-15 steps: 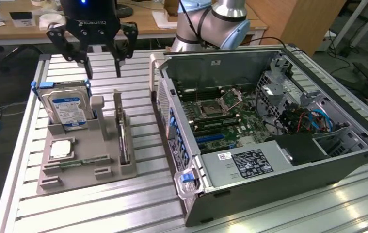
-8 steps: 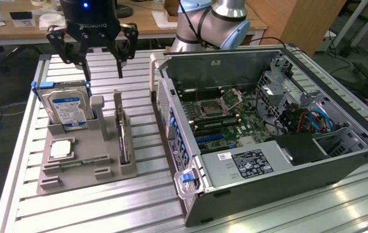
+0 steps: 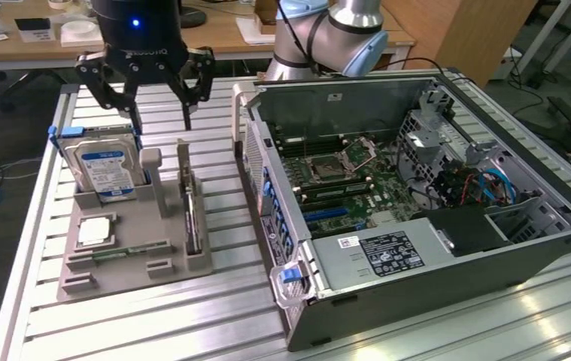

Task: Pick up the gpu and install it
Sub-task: 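Pick up the gpu and move the gpu toward the slot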

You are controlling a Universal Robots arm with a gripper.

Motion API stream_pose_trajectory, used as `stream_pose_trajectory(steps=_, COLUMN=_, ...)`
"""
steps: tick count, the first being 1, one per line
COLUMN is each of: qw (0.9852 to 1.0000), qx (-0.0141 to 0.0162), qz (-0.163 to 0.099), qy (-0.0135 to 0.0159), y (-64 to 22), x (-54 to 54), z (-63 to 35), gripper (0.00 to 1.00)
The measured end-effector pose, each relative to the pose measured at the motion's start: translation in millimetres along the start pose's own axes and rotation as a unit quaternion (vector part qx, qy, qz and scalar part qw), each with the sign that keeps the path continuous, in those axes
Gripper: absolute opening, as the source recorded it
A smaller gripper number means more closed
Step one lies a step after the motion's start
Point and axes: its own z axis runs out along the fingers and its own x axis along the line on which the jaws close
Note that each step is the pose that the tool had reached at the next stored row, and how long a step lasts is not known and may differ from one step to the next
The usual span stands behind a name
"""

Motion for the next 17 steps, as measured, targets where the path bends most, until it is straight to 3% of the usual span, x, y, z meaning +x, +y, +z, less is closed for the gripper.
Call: stream_pose_trajectory(steps=17, qw=1.0000, qx=0.0000, qz=0.000, qy=0.0000, y=-3.2, x=0.5, z=27.7, gripper=0.65)
